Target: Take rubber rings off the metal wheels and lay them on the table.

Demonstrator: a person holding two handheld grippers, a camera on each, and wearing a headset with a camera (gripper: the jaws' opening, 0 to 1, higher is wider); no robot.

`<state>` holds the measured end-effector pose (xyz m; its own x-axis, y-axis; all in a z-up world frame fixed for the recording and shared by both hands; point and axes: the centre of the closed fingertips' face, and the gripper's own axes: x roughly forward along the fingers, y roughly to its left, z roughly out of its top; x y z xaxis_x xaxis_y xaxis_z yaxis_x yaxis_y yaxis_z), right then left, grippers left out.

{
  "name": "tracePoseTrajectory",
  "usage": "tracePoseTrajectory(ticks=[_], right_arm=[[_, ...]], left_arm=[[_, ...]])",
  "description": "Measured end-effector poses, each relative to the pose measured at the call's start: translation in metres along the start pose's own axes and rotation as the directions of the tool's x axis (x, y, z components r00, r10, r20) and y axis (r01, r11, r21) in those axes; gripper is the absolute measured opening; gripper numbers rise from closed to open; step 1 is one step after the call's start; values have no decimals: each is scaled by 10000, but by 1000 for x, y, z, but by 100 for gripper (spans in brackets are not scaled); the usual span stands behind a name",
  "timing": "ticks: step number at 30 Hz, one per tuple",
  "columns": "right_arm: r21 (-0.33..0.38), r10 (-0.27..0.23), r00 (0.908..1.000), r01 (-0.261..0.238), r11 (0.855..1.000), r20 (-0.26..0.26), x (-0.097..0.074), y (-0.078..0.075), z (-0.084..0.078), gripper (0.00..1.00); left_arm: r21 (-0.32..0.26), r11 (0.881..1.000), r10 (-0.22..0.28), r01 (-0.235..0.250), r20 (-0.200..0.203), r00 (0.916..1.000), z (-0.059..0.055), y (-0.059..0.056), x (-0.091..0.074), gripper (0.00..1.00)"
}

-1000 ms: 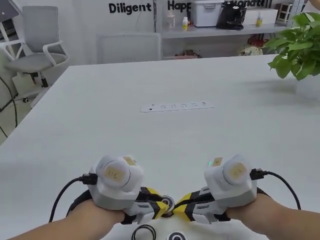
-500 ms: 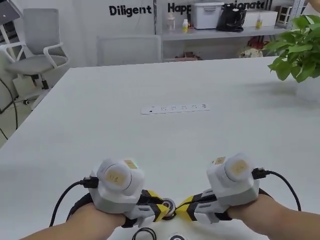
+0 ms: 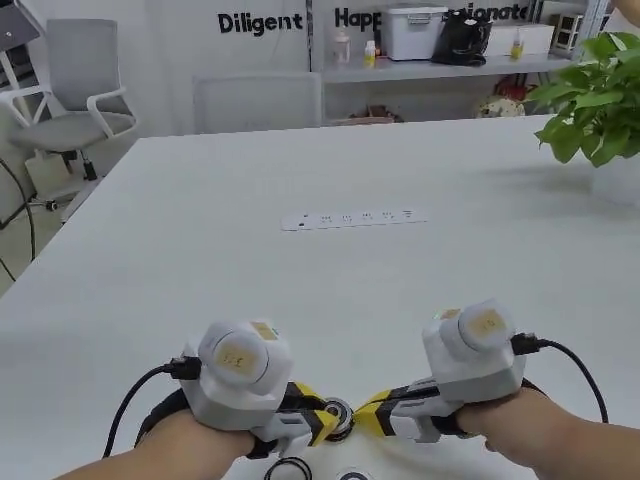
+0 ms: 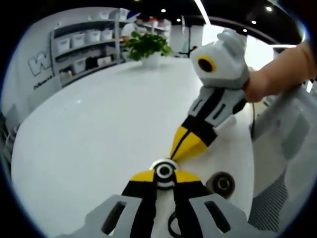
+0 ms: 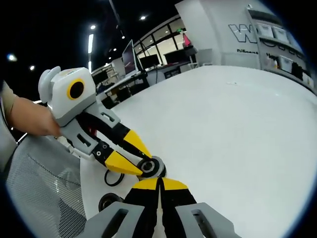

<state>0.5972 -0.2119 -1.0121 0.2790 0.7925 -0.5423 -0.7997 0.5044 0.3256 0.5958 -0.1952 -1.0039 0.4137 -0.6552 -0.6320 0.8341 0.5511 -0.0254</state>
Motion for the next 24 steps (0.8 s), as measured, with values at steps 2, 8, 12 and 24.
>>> tracePoseTrajectory(ticks=[2,8,12,24], right_arm=[[207,13,9999,-15,9998,107,-1,1,2,0],[81,100,9997,-102,9999,235,-1,5,4,0],[8,103,9997,-104,9999,243,-1,6,5,0],[8,427,9987,-428,9991,285,1,14,7,0]], left_arm=[[0,10000,13,-13,0,10000,0,0,0,12],[9,10000,69,-69,-2,10000,0,1,0,12],[13,9999,122,-122,-2,9999,0,1,0,12],[113,9998,166,-166,-12,9999,0,0,1,12]])
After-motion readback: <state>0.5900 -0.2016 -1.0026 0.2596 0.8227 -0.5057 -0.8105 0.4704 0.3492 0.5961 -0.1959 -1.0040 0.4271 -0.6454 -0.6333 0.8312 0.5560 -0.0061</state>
